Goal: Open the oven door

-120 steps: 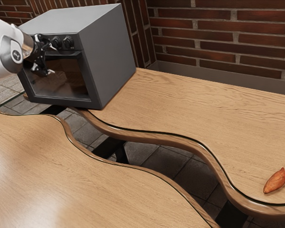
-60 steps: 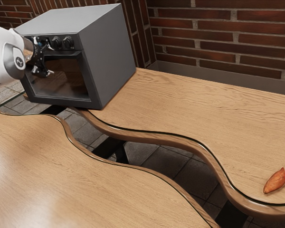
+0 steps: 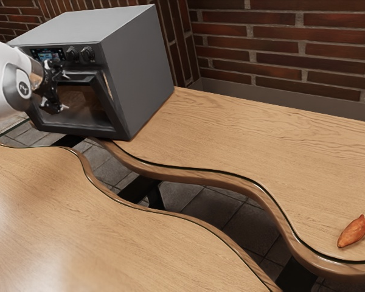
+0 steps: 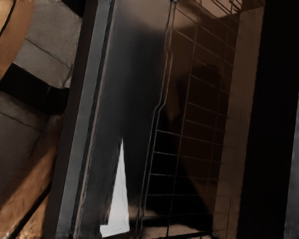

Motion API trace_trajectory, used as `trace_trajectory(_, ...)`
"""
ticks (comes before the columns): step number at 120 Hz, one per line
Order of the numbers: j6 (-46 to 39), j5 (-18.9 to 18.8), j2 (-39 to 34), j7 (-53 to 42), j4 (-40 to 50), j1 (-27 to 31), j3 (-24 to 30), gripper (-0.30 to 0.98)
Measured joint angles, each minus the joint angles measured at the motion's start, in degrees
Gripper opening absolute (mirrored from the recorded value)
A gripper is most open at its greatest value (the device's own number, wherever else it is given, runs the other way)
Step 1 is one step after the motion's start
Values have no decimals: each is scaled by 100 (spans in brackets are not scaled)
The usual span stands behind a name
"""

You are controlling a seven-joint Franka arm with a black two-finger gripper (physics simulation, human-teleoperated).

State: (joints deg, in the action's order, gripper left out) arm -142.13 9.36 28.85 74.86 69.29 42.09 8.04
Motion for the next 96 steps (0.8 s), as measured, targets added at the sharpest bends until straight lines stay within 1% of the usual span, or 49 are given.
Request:
trace_trajectory(10,-37,-73,-453,34,595,8,-17,68)
trace_trajectory(34,-131,-121,-989,128,1381,-46,-19,68)
trace_trajectory(46,-183,-120,-1431,184,1989,-42,-22,68)
trace_trajectory(56,-264,-104,-2112,238,2799,-20,-22,68)
trace_trajectory(68,-392,-88,-3110,330,3941,-6,-26,68)
trace_trajectory(78,-457,-105,-3687,414,4423,28,-30,68)
trace_trajectory(82,-380,-111,-3912,486,4473,10,-22,68)
trace_trajectory(86,-45,-121,-4113,672,4305,-214,-23,68)
trace_trajectory(89,399,-130,-4201,881,3963,-513,-36,68)
trace_trajectory(96,1635,-148,-4242,1414,2995,-1409,-41,68)
